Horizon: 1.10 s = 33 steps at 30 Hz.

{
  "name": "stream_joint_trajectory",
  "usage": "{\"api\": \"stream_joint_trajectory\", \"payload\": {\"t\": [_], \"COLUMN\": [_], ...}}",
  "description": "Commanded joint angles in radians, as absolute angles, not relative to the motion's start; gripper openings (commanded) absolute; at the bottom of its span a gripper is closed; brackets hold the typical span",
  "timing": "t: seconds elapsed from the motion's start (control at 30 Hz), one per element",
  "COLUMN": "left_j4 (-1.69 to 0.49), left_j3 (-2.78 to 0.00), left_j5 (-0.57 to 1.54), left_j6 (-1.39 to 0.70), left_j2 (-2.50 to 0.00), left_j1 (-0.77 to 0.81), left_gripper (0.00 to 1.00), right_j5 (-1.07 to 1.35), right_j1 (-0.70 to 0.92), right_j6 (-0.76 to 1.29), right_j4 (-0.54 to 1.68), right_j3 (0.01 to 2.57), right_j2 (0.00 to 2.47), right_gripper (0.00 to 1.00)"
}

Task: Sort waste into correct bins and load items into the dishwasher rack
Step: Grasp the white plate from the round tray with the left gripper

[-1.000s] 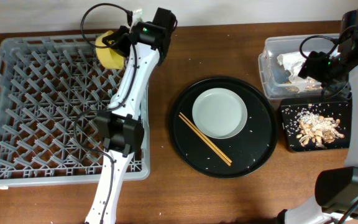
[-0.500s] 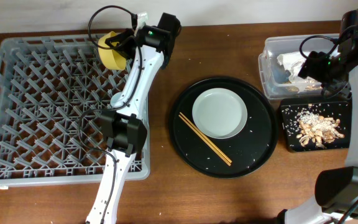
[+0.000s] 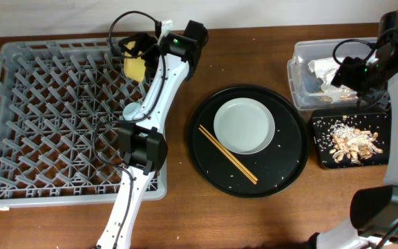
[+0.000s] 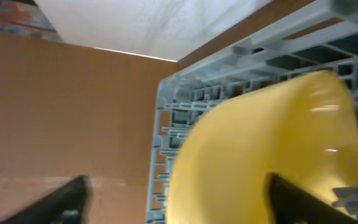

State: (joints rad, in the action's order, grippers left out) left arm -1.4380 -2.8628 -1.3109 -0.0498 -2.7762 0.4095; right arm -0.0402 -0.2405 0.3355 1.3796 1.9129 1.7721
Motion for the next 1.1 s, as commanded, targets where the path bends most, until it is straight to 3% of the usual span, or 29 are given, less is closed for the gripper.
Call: {"api": "stream_joint_trajectory", "payload": {"t": [0.0,0.1,0.47,0.53,0.7,0.83,1.03,1.07], "left_j4": [-1.422,-1.407,-1.418,-1.444,-1.599,-1.629,-1.625,-1.612], "left_j3": [-2.861,-2.899,-2.935,-2.935,-2.926,-2.925,-2.925,-2.925], "left_j5": [-1.228,-1.143,-0.319,-0.214,-0.063,0.136,0.153,0.141], "left_j6": [-0.049,-0.049,-0.049,-0.049,-0.077,-0.121,-0.194,-0.195], "left_j2": [-2.794,-2.785,-2.276,-2.249,-2.307,-2.420,-2.703,-2.740], "left_j1": [0.419,0.446,0.457,0.456,0.469,0.505,0.589,0.593], "left_gripper": [0.99,0.99,0.99,0.99,0.97,0.84,0.61,0.54], "right_j5": [-0.034,-0.034,-0.007,-0.007,-0.007,0.000,0.000,0.000], "right_j1": [-0.236,-0.236,-0.236,-0.236,-0.236,-0.236,-0.236,-0.236], "right_j6": [0.329,0.329,0.329,0.329,0.329,0.329,0.329,0.329], "right_j4": [1.377,1.376,1.375,1.373,1.373,1.377,1.381,1.381], "right_j3": [1.911,1.911,1.911,1.911,1.911,1.911,1.911,1.911], "right_j2": [1.776,1.776,1.776,1.776,1.776,1.776,1.776,1.776], "right_gripper": [0.88,0.88,0.88,0.97,0.98,0.98,0.98,0.98]}}
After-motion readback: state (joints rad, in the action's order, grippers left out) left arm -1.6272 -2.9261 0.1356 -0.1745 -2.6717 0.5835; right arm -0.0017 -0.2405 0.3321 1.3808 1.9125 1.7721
